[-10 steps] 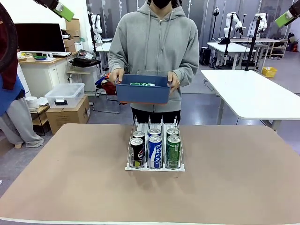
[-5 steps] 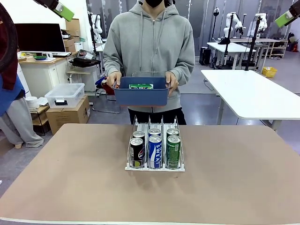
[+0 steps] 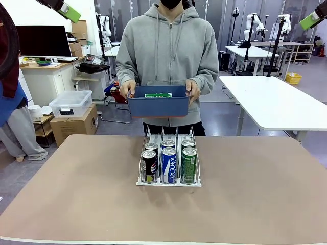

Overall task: Fill the beverage cans into the dispenser.
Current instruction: Pick up the Sprite handed by the human.

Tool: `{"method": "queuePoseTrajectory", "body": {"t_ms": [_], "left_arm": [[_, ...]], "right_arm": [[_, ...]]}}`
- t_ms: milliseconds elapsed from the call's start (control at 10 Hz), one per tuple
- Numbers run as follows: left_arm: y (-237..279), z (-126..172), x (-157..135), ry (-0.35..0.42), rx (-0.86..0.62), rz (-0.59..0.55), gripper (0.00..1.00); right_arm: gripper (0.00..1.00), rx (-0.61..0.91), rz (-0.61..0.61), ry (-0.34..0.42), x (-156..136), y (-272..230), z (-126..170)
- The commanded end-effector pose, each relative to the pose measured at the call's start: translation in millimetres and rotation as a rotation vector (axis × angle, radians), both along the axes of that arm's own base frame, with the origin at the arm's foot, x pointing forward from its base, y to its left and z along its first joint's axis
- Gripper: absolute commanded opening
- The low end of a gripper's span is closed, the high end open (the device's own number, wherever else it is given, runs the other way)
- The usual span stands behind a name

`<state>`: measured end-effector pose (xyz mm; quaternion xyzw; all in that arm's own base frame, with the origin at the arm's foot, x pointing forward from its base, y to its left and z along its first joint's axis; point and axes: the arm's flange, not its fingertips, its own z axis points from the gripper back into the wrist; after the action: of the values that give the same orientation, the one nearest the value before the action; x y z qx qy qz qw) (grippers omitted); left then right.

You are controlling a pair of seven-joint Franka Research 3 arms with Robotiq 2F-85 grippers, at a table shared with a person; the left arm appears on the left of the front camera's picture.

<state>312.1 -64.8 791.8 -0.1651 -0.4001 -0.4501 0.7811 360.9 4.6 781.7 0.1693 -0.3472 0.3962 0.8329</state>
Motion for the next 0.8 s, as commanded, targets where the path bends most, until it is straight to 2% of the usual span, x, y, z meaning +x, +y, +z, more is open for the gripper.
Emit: {"method": "queuePoseTrajectory", "body": {"t_ms": [0, 700], "left_arm": [[1.2, 0.4, 0.2, -0.003, 0.001, 0.008, 1.00], [1.2, 0.4, 0.2, -0.003, 0.001, 0.008, 1.00]], "right_arm": [[1.00, -0.001, 0.005, 0.006, -0.4, 0.1, -0.9], [1.00, -0.001, 0.005, 0.006, -0.4, 0.1, -0.9]]}}
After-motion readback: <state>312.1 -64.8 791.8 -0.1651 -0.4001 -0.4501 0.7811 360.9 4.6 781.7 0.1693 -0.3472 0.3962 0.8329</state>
